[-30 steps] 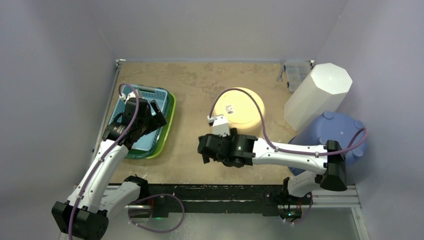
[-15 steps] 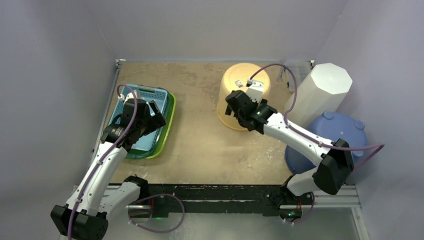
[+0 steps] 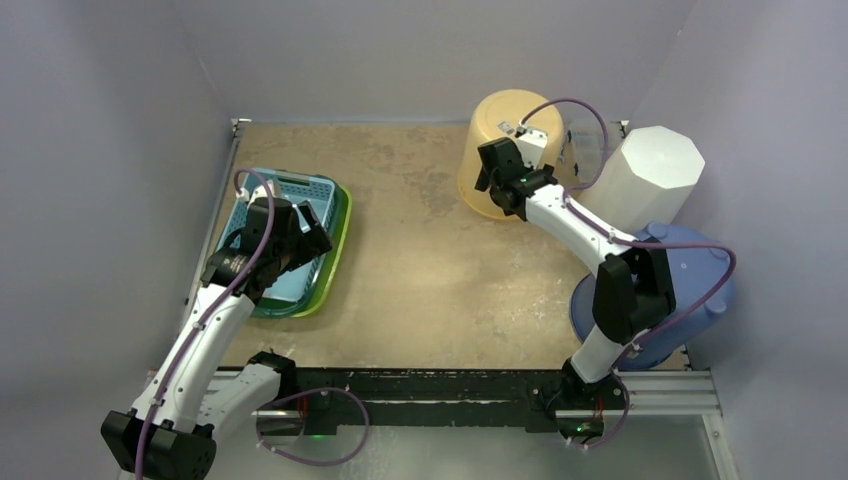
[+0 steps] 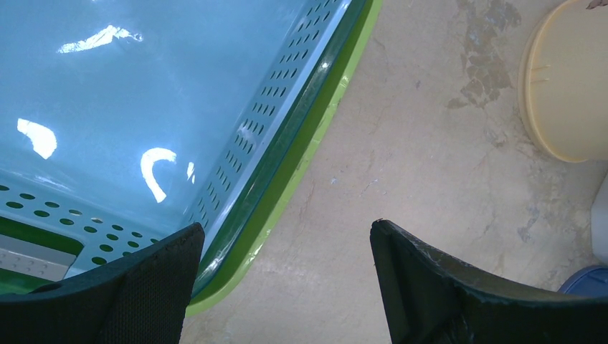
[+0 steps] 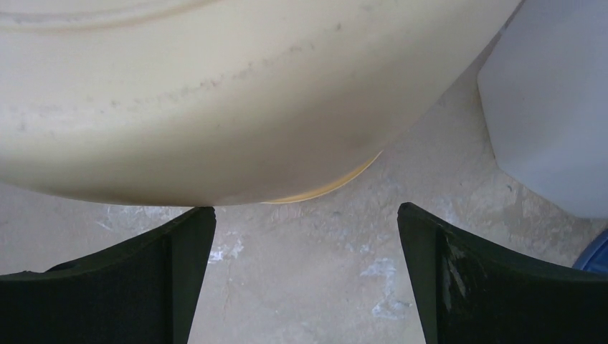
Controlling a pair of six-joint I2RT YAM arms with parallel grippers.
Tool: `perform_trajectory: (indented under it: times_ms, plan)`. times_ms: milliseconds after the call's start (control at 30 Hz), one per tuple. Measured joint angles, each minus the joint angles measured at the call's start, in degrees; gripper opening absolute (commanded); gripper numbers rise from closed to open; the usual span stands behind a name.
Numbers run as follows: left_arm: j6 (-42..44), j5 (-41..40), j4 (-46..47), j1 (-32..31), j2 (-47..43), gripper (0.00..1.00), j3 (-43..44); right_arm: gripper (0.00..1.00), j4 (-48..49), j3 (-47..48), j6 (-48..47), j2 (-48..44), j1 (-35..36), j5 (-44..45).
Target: Turn the large container upside down
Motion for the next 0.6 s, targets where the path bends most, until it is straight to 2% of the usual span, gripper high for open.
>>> perform_trajectory:
  times_ms: [267,600]
  plan:
    - [1.38,-0.02,-0.33,0.0,1.07,0.85,0.0,0.99,4.09,4.52,-5.88,4.68,-5.35,-4.2]
    - [1.55,0.39,-0.37,0.0,1.86,0.85,-0.02,0.99,8.17,8.94,-10.99,9.25,-6.84,-7.32]
